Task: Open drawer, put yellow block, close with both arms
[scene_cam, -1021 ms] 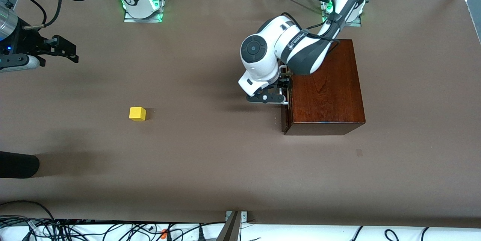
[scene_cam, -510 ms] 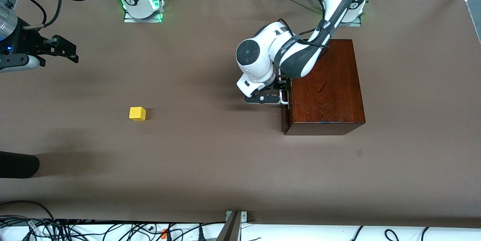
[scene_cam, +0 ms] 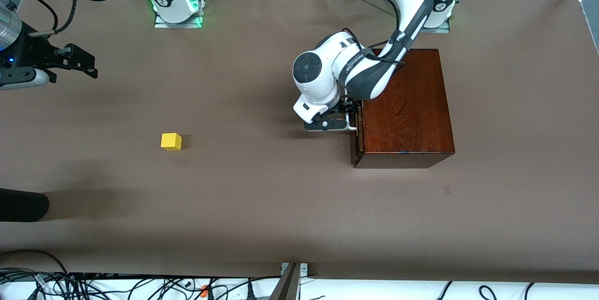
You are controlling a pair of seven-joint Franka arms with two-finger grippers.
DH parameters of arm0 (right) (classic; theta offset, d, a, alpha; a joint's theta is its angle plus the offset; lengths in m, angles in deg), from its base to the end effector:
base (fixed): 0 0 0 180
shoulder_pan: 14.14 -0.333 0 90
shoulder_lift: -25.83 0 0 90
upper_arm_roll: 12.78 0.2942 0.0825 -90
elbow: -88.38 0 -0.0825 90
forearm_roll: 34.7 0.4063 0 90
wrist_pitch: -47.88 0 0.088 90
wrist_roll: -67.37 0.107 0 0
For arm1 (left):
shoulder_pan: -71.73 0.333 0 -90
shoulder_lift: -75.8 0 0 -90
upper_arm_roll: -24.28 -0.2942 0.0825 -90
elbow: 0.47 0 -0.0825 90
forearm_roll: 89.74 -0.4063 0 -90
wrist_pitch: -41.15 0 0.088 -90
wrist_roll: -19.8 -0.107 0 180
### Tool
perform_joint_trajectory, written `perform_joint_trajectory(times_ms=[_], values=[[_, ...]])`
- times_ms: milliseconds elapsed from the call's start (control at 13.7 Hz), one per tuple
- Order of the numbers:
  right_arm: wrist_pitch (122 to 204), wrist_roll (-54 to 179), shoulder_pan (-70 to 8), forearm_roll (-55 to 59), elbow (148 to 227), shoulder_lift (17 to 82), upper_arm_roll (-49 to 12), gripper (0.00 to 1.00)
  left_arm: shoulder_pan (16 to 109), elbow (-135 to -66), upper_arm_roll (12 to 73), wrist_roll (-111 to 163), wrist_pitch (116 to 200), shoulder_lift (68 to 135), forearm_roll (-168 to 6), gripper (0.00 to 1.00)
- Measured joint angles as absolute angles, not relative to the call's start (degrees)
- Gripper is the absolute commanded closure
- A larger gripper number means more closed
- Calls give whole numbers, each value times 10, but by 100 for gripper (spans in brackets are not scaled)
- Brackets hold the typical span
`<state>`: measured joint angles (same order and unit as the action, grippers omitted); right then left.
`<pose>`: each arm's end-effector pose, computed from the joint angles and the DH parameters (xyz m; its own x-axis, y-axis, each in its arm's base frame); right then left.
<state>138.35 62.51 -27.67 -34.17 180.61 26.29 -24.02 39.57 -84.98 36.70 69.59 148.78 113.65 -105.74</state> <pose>0.5778 0.0245 0.5796 0.9915 0.1243 -0.0378 0.1240 -0.9922 -0.0109 0.5217 -0.4570 0.2494 0.9972 0.0118 -0.0743 -0.0073 -0.9679 -0.2514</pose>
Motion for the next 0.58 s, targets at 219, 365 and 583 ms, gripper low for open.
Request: perform_joint_trajectory(times_ms=[219,365,583], values=[[1384,625,-277,-342,1806,263,-240,0,392,-850,366,711,1499,1137,-1057,0],[1384,625,-276,-342,1806,263,-241,0,382,-849,360,712,1503,1138,-1057,0],[1384,625,-276,-342,1806,263,-241,0,373,-834,358,718,1505,1146,-1053,0]])
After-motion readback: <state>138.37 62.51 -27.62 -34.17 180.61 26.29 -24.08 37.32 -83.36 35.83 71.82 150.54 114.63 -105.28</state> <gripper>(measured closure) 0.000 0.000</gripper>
